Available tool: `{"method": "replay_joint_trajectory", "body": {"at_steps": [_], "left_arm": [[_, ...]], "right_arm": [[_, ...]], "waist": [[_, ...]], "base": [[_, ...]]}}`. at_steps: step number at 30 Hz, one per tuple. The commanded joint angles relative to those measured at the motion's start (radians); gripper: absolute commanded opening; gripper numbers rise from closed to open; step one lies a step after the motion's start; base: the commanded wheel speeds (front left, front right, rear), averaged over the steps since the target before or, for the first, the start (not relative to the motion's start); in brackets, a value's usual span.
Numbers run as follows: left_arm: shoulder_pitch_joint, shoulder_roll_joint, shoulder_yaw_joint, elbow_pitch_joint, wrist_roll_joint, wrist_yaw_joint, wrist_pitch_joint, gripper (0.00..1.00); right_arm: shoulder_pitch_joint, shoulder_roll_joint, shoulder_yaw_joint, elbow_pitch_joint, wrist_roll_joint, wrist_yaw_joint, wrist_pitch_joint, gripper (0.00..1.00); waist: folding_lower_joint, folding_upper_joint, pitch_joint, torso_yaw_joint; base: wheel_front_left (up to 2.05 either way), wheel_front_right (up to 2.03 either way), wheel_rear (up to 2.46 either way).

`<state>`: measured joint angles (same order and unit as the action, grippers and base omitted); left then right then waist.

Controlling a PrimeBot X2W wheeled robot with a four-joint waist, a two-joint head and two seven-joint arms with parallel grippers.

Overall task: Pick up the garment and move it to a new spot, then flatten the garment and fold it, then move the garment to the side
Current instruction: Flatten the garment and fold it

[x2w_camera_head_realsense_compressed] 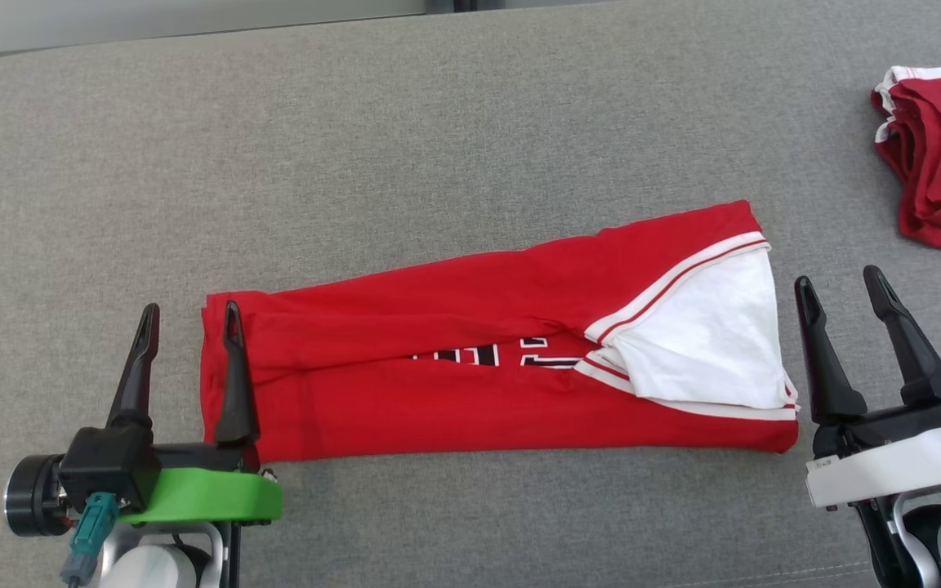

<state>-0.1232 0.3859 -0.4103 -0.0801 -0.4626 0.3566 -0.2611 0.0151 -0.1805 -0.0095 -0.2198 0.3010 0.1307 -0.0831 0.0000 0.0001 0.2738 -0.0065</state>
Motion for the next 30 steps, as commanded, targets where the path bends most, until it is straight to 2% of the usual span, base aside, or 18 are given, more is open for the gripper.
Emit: {"method": "replay_joint_trajectory", "body": {"at_steps": [1, 8, 12, 17, 22, 23, 24, 25, 30], "left_arm": [[0.001, -0.006, 0.005, -0.002, 0.012, -0.004, -0.005, 1.0], [-0.06, -0.034, 0.017, -0.02, 0.027, -0.029, -0.004, 1.0], [-0.092, -0.053, 0.029, -0.023, 0.05, -0.045, -0.004, 1.0], [-0.113, -0.079, 0.048, -0.017, 0.075, -0.066, -0.004, 1.0], [-0.115, -0.102, 0.069, -0.005, 0.092, -0.089, -0.004, 1.0], [-0.114, -0.105, 0.072, -0.003, 0.096, -0.092, -0.004, 1.0], [-0.112, -0.109, 0.075, -0.001, 0.1, -0.097, -0.004, 1.0], [-0.11, -0.111, 0.078, 0.001, 0.104, -0.1, -0.004, 1.0], [-0.089, -0.125, 0.101, 0.011, 0.12, -0.113, -0.004, 1.0]], "right_arm": [[0.004, -0.007, -0.009, 0.011, -0.006, 0.0, 0.004, 1.0], [-0.025, -0.033, -0.043, 0.115, 0.017, 0.0, 0.017, 1.0], [-0.061, -0.042, -0.029, 0.213, 0.034, 0.0, 0.012, 1.0], [-0.13, -0.047, 0.025, 0.36, 0.064, 0.0, -0.003, 1.0], [-0.179, -0.055, 0.123, 0.484, 0.114, 0.0, 0.03, 1.0], [-0.183, -0.057, 0.139, 0.498, 0.127, 0.0, 0.037, 0.84], [-0.186, -0.062, 0.16, 0.512, 0.145, 0.001, 0.046, 0.35], [-0.189, -0.064, 0.175, 0.517, 0.162, 0.002, 0.045, 0.0], [-0.181, -0.113, 0.184, 0.498, 0.21, 0.0, -0.004, 0.0]], "waist": [[0.0, -0.0001, 0.011, 0.007], [0.0, -0.0001, 0.082, 0.045], [0.0, -0.0001, 0.121, 0.065], [0.0, -0.0001, 0.144, 0.076], [0.0, -0.0001, 0.144, 0.084], [0.0, -0.0001, 0.143, 0.084], [0.0, -0.0001, 0.141, 0.085], [0.0, -0.0001, 0.139, 0.084], [0.0, -0.0001, 0.118, 0.076]], "base": [[0.0, 0.0, 0.0], [0.0, 0.0, 0.0], [0.0, 0.0, 0.0], [0.0, 0.0, 0.0], [0.0, 0.0, 0.0], [0.0, 0.0, 0.0], [0.0, 0.0, 0.0], [0.0, 0.0, 0.0], [0.0, 0.0, 0.0]]}}
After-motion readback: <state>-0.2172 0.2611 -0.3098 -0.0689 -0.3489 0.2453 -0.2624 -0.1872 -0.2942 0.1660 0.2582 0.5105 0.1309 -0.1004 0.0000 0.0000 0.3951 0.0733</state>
